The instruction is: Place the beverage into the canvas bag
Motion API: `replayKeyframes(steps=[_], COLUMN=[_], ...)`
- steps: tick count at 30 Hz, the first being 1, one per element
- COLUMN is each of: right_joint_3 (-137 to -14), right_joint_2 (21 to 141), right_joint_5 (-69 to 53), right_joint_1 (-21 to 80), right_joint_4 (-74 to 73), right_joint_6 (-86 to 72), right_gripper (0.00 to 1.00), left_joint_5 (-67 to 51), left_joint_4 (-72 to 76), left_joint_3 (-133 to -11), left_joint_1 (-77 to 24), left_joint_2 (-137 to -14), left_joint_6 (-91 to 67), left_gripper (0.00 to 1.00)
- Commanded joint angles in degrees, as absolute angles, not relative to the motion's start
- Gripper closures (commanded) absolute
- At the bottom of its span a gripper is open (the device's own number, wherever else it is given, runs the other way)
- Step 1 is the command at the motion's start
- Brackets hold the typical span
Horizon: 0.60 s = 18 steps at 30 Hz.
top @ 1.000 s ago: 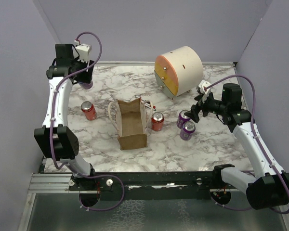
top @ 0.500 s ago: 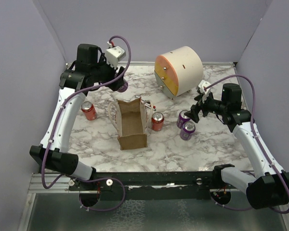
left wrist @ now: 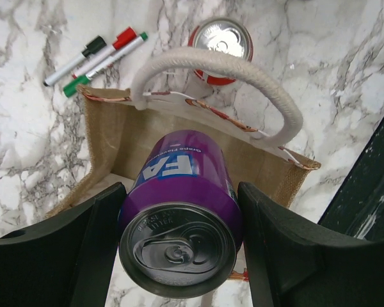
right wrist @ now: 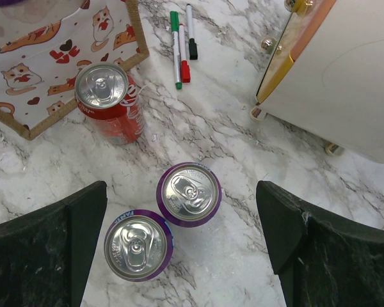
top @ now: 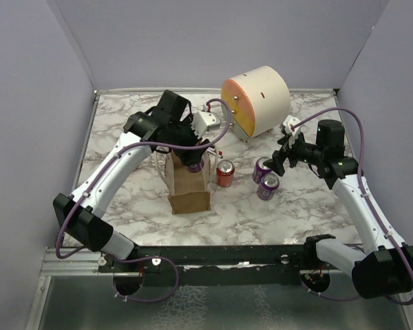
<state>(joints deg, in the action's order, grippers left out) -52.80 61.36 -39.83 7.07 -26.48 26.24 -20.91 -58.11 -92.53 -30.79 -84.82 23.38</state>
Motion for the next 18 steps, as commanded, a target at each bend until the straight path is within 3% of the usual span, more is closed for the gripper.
replayKeyframes(steps=[1,18], right_joint_3=[-51.9,-51.7], right_joint_2=[60.9,61.4], right_joint_5=[-38.8,-38.8], right_joint_1=[7.4,7.4], right_joint_4=[-25.2,-25.2], right_joint_6=[27.1,27.2], right_gripper=[0.00,0.01], left_joint_5=[-17.1,-9.4], left_joint_4=[-55.6,-45.4], left_joint_3=[-90.1,-80.8], left_joint_1=[-31.8,-31.8], left_joint_2=[-85.2,-89.7], left_joint_6=[25.3,23.2], left_gripper=[1.00,1.00])
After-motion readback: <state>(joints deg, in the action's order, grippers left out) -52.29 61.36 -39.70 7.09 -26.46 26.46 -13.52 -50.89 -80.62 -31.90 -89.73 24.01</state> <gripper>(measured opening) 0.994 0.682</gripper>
